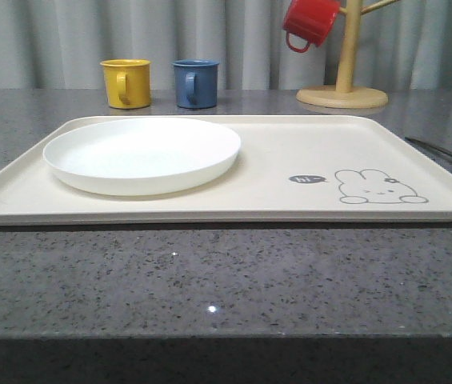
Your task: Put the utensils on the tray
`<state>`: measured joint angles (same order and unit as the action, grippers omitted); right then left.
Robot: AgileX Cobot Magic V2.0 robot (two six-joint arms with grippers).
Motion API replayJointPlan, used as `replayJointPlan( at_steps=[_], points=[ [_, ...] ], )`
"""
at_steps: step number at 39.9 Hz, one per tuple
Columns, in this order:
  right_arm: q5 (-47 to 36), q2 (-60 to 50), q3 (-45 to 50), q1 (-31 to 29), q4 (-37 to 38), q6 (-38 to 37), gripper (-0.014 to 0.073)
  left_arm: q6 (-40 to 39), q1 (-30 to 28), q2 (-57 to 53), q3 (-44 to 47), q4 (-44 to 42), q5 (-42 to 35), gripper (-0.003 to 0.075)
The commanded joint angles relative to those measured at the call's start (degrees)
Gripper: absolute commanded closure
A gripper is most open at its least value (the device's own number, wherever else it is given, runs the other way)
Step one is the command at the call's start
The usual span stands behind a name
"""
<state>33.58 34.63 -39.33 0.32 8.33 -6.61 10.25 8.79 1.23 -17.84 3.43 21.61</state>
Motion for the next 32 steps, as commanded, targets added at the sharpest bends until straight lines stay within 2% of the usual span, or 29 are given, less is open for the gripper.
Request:
replayJointPlan(
  at_steps=[1, 5, 8, 12, 14, 20, 32],
  points=[
    [3.0, 9.8, -7.3, 1.4, 1.2, 1.0, 0.0124, -0.7, 0.0, 0.6, -1.4, 0.6, -4.8, 0.0739],
    [12.3, 24.6, -15.8, 5.0, 1.2, 1.0, 0.0124, -0.7, 0.0, 0.6, -1.4, 0.6, -4.8, 0.0739],
    [12.6, 32.5, -19.7, 8.0, 1.3, 1.0, 0.0124, -0.7, 0.0, 0.6, -1.4, 0.6, -4.8, 0.0739],
    [11.3, 40.7, -23.4, 8.9, 0.7, 1.0, 0.0124, -0.7, 0.0, 0.6, -1.4, 0.6, -4.8, 0.0739],
    [10.5, 43.4, -24.5, 8.9, 0.6, 1.0, 0.013, -0.7, 0.0, 0.6, -1.4, 0.6, -4.8, 0.0739],
    [7.5, 48.7, -25.3, 8.9, 0.1, 1.0, 0.0262, -0.7, 0.0, 0.6, -1.4, 0.6, -4.8, 0.0739],
    [5.3, 54.4, -25.6, 8.9, -2.0, 1.0, 0.0274, -0.7, 0.0, 0.6, -1.4, 0.6, -4.8, 0.0739]
  ],
)
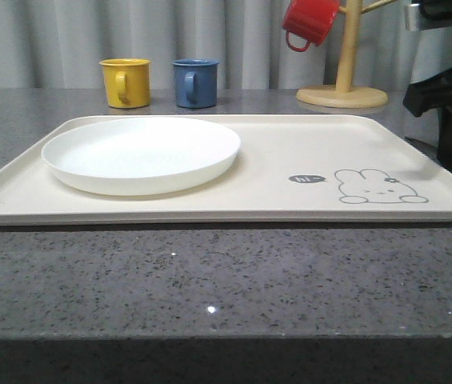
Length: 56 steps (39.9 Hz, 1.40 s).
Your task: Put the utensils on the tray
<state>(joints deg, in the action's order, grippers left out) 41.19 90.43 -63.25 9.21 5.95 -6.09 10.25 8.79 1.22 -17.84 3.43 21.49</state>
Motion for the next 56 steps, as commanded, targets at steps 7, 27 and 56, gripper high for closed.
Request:
replayJointPlan(
  at_steps=[7, 27, 56],
  points=[
    [-1.7, -1.4, -1.7, 0.0, 0.3, 0.5, 0.0595, -0.7, 0.0, 0.6, -1.4, 0.6, -4.7, 0.0739],
    [11.7, -3.7, -14.2, 14.8, 4.1, -19.7, 0.0622, -0.7, 0.0, 0.6, -1.4, 0.6, -4.7, 0.0739],
    [11.2, 13.0, -23.9, 24.0, 0.7, -34.4, 0.0602, -0.7, 0.0, 0.6, -1.4, 0.6, -4.7, 0.0739]
  ],
)
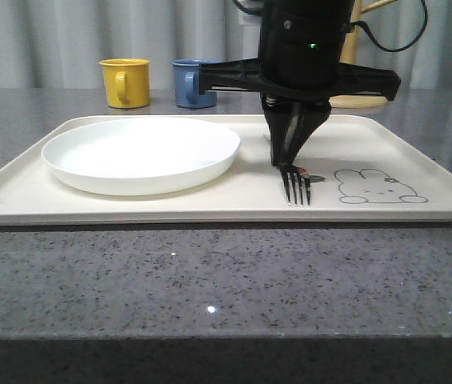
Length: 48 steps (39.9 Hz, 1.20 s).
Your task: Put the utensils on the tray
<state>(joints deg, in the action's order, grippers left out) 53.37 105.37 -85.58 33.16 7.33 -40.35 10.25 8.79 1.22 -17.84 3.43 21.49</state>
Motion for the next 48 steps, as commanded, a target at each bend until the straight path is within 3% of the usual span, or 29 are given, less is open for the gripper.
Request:
replayJointPlan(
  at_steps=[1, 20, 26, 34, 48],
  points=[
    [-0.9, -1.8, -1.6, 0.1, -0.8, -0.1, 0.059, -0.7, 0.0, 0.6, -1.4, 0.6, -4.7, 0.0739],
    [2.2, -2.9, -6.2, -0.1, -0.2, -0.2, 0.02, -0.7, 0.0, 0.6, -1.4, 0.6, -4.7, 0.0739],
    [5.4, -4.4, -8.6, -1.5, 2.4, 0.8, 0.019, -0.7, 0.0, 0.6, -1.4, 0.6, -4.7, 0.0739],
    [9.6, -7.5, -9.0, -7.5, 0.0, 11.0, 0.0196, -0.7, 0.0, 0.6, -1.4, 0.6, -4.7, 0.0739],
    [15.8, -14.8, -7.6, -26.0, -5.3, 28.9, 0.0196, -0.7, 0.0, 0.6, -1.4, 0.6, -4.7, 0.0739]
  ],
)
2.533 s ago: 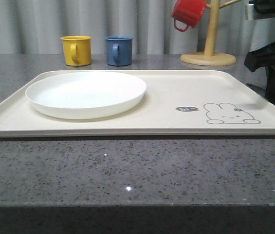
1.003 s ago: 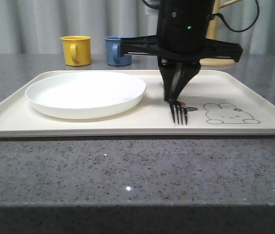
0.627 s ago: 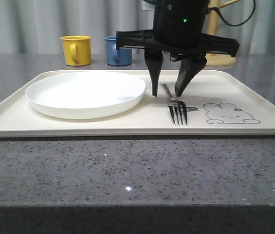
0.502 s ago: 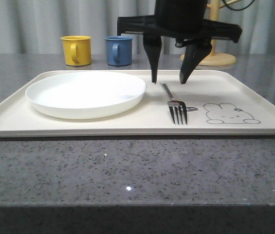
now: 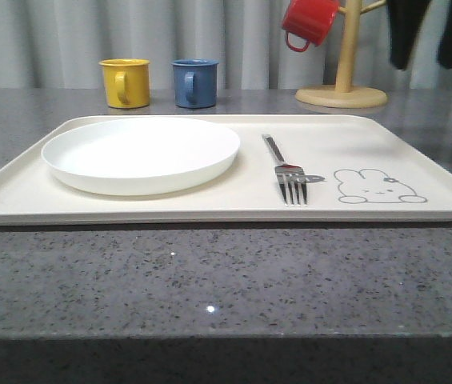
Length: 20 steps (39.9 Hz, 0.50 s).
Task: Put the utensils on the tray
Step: 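Lower the fork beside the plate and open the right gripper, then grasp the steel chopsticks with the right gripper and lift them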
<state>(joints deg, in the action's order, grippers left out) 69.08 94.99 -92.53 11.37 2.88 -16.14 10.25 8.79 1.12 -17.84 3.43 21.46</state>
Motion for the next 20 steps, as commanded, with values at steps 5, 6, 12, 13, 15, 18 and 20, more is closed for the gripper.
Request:
replayJointPlan(
  at_steps=[5, 6, 12, 13, 15, 18, 20],
  points=[
    [0.0, -6.1, 2.8, -11.4, -4.5, 11.0, 0.0196, -0.7, 0.0, 0.7, -1.4, 0.6, -4.7, 0.0739],
    [-0.1, -6.2, 3.5, -13.0, -5.7, 12.1, 0.0196, -0.7, 0.0, 0.7, -1.4, 0.6, -4.7, 0.0739],
    [-1.8, -6.2, 8.7, -18.8, -9.3, 17.3, 0.0196, -0.7, 0.0, 0.7, -1.4, 0.6, -4.7, 0.0739],
    [-2.3, -6.2, 9.7, -19.2, -9.4, 17.6, 0.0196, -0.7, 0.0, 0.7, -1.4, 0.6, -4.7, 0.0739],
    [-3.6, -6.2, 11.1, -19.4, -9.1, 17.9, 0.0196, -0.7, 0.0, 0.7, -1.4, 0.6, -4.7, 0.0739],
    [-5.6, -5.8, 12.7, -19.3, -8.9, 18.0, 0.0196, -0.7, 0.0, 0.7, -1.4, 0.6, -4.7, 0.0739],
    [-6.1, -5.3, 13.2, -18.8, -8.9, 18.0, 0.0196, -0.7, 0.0, 0.7, -1.4, 0.6, -4.7, 0.0739]
  ],
)
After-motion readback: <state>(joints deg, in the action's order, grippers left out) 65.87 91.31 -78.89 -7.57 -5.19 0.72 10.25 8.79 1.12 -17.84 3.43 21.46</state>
